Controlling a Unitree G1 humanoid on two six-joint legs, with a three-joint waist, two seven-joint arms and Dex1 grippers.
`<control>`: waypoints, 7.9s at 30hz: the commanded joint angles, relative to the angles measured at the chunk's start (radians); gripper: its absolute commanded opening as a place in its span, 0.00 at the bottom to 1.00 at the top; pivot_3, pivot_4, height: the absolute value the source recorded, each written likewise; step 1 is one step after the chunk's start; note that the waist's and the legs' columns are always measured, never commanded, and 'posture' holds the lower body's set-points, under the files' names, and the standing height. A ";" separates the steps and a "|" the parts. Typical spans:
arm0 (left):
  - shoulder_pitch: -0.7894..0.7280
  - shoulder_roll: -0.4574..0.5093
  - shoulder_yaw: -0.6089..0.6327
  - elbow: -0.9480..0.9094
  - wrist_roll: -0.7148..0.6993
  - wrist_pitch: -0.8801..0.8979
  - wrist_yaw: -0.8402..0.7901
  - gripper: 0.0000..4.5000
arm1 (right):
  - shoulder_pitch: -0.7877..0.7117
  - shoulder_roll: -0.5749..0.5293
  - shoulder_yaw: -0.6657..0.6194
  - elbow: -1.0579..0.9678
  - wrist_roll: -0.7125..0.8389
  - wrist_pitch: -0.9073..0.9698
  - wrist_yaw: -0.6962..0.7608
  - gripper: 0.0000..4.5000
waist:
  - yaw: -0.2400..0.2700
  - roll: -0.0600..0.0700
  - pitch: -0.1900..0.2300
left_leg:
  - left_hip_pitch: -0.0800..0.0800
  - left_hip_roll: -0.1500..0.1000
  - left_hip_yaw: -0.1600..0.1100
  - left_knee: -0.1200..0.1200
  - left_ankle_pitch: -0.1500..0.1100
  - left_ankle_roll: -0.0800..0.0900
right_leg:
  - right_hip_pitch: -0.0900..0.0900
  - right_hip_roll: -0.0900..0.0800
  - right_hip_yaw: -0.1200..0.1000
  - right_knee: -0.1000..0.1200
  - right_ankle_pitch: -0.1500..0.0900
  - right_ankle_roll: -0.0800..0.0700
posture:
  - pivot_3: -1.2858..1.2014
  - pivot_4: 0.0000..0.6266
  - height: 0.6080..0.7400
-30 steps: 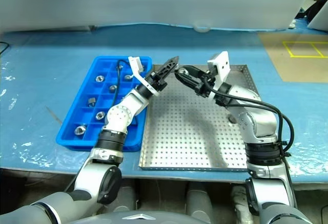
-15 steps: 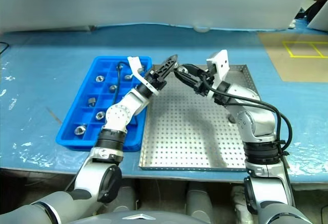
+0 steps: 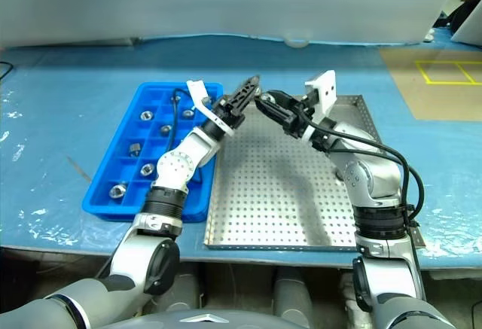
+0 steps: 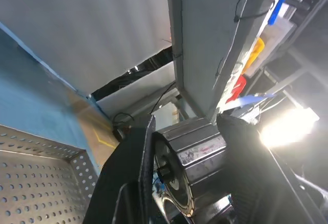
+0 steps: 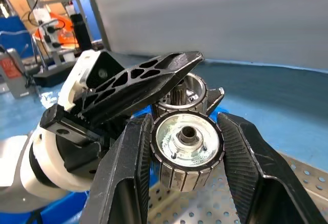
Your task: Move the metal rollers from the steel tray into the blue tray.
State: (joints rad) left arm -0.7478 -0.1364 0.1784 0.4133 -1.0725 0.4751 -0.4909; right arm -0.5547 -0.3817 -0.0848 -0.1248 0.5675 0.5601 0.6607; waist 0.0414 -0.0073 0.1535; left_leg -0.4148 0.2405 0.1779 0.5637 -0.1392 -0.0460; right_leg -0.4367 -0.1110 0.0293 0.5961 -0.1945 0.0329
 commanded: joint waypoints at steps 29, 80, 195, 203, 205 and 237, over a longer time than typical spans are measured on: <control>0.294 0.237 0.053 -0.530 0.273 -0.151 0.152 0.33 | -0.167 0.006 0.049 0.207 0.009 -0.111 0.217 0.36 | 0.029 -0.005 0.003 | 0.000 0.001 -0.003 -0.002 0.002 -0.004 | -0.002 0.001 -0.002 0.004 0.000 0.000 | 0.55 0.24 1.00; 0.613 0.555 -0.072 -0.738 0.564 -0.146 -0.190 0.97 | -0.194 0.026 0.259 0.419 -0.256 -0.314 0.455 0.36 | 0.082 -0.005 0.003 | -0.002 0.002 -0.005 -0.002 0.004 -0.006 | -0.006 0.001 -0.004 0.009 -0.002 -0.002 | 0.61 0.24 1.00; 0.302 0.450 -0.253 -0.362 0.646 -0.276 -0.490 0.98 | 0.160 -0.146 -0.069 0.104 -0.184 0.009 0.126 0.36 | -0.026 0.001 0.004 | 0.006 0.002 -0.002 -0.002 0.004 -0.006 | -0.002 0.003 0.001 0.011 -0.003 -0.003 | 0.48 0.24 1.00; 0.491 0.514 -0.163 -0.583 0.641 -0.226 -0.352 0.98 | -0.143 -0.065 0.158 0.334 -0.224 -0.111 0.377 0.36 | 0.015 0.001 0.004 | 0.004 0.003 -0.003 -0.004 0.004 -0.006 | -0.003 0.003 -0.002 0.010 -0.004 -0.004 | 0.58 0.24 1.00; 0.540 0.526 -0.140 -0.640 0.637 -0.212 -0.316 0.98 | -0.206 -0.036 0.205 0.405 -0.241 -0.150 0.433 0.36 | 0.040 0.000 0.005 | 0.003 0.003 -0.003 -0.004 0.004 -0.006 | -0.004 0.002 -0.002 0.010 -0.004 -0.004 | 0.61 0.24 1.00; 0.729 0.505 0.008 -0.798 0.654 -0.205 -0.032 0.98 | -0.306 0.096 0.285 0.688 -0.365 -0.358 0.616 0.96 | 0.167 0.000 0.005 | -0.003 0.003 -0.009 -0.003 0.004 -0.007 | -0.005 0.002 -0.007 0.012 -0.004 -0.005 | 0.68 0.24 1.00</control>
State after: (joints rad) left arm -0.0068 0.3718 0.1388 -0.3952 -0.4392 0.3096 -0.5672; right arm -0.8609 -0.2786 0.2448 0.6101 0.1653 0.2060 1.2949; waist 0.2087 -0.0072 0.1586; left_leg -0.4176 0.2440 0.1683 0.5609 -0.1351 -0.0535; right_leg -0.4421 -0.1087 0.0219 0.6079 -0.1985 0.0281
